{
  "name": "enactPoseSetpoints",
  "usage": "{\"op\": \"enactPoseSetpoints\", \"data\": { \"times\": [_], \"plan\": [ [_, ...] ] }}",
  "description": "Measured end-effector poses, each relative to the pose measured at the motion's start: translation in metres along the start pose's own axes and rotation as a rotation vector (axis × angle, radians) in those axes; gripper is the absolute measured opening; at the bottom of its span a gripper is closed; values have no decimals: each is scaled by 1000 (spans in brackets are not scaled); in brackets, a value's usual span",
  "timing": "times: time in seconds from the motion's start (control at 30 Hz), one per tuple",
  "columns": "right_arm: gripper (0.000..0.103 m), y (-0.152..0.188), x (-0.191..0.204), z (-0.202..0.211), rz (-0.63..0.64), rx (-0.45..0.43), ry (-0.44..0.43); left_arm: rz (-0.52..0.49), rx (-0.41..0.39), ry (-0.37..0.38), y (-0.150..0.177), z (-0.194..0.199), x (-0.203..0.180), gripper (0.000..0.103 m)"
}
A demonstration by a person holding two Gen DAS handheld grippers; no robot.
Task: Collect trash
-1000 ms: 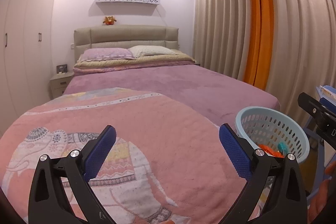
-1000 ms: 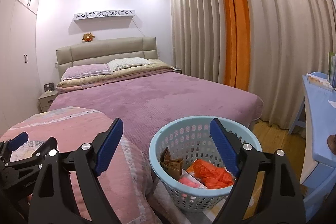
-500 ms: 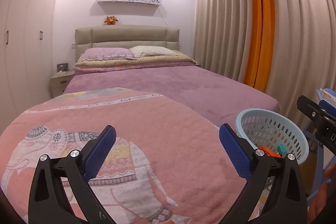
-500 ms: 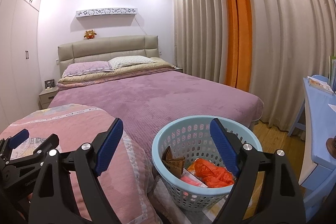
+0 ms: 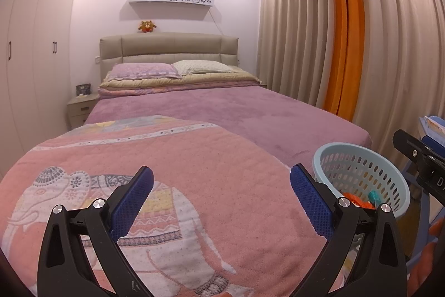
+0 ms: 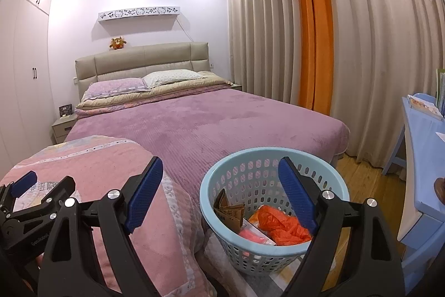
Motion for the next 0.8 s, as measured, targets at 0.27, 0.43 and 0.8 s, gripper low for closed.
{"op": "enactPoseSetpoints", "data": {
  "times": [0.27, 0.43, 0.8],
  "plan": [
    [81, 2, 0, -2, 4, 12, 0, 0, 1, -1, 0, 0, -1, 95],
    [81, 3, 0, -2, 6, 12, 0, 0, 1, -1, 0, 0, -1, 95],
    [81, 4, 1, -2, 5, 16, -3, 1, 2, -2, 1, -1, -2, 95]
  ]
}}
Point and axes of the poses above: each gripper's, at about its wrist camera, not at the fingertips, and z roughly against the way its jaws point, x to its left, y to its underside, the point moved 5 cm from there along -z, roughly the way its jaws point, and after that the axes turned 4 degrees about y, right-handed, at the moved point
